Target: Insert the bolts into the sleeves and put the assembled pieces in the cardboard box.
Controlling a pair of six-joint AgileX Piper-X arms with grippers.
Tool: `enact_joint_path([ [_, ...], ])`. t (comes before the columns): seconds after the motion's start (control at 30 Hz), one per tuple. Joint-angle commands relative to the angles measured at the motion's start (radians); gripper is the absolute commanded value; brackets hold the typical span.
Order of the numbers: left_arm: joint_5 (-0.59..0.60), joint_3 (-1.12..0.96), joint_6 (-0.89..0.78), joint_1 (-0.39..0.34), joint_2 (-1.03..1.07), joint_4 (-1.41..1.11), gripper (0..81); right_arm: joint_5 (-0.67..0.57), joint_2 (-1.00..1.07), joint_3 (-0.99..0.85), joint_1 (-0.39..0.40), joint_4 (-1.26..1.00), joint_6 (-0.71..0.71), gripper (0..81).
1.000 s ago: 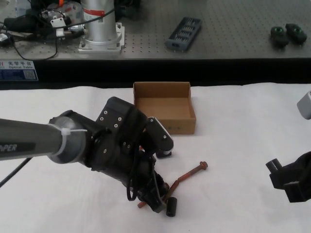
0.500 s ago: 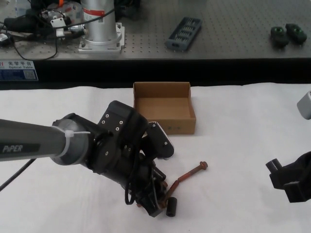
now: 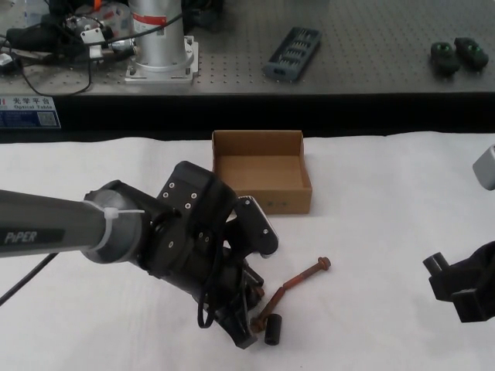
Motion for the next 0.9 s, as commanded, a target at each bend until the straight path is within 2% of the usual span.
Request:
enact_joint_path([
  [0.0, -0.022, -0.011, 0.011, -0.001, 0.004, 0.011, 3.2, -0.014, -0.011, -0.005, -0.006, 0.000, -0.008, 2.5],
  [0.03, -0.022, -0.016, 0.006, -0.001, 0.002, 0.019, 0.6, -0.014, -0.011, -0.005, -0.006, 0.000, -0.008, 2.5],
  [0.33, -0.022, -0.055, -0.063, -0.002, -0.113, 0.041, 0.6, -0.014, -0.011, -0.005, -0.006, 0.000, -0.008, 2.5],
  [0.47, -0.009, -0.052, -0.220, -0.002, -0.187, 0.049, 0.6, -0.014, -0.011, -0.005, -0.006, 0.000, -0.008, 2.5],
  [0.63, 0.108, -0.043, -0.370, 0.000, -0.268, 0.020, 0.6, -0.074, -0.010, -0.005, -0.006, -0.017, -0.008, 2.5],
  [0.87, 0.251, -0.043, -0.672, 0.033, -0.307, -0.245, 0.6, -0.154, -0.007, -0.005, -0.006, -0.140, -0.008, 2.5],
])
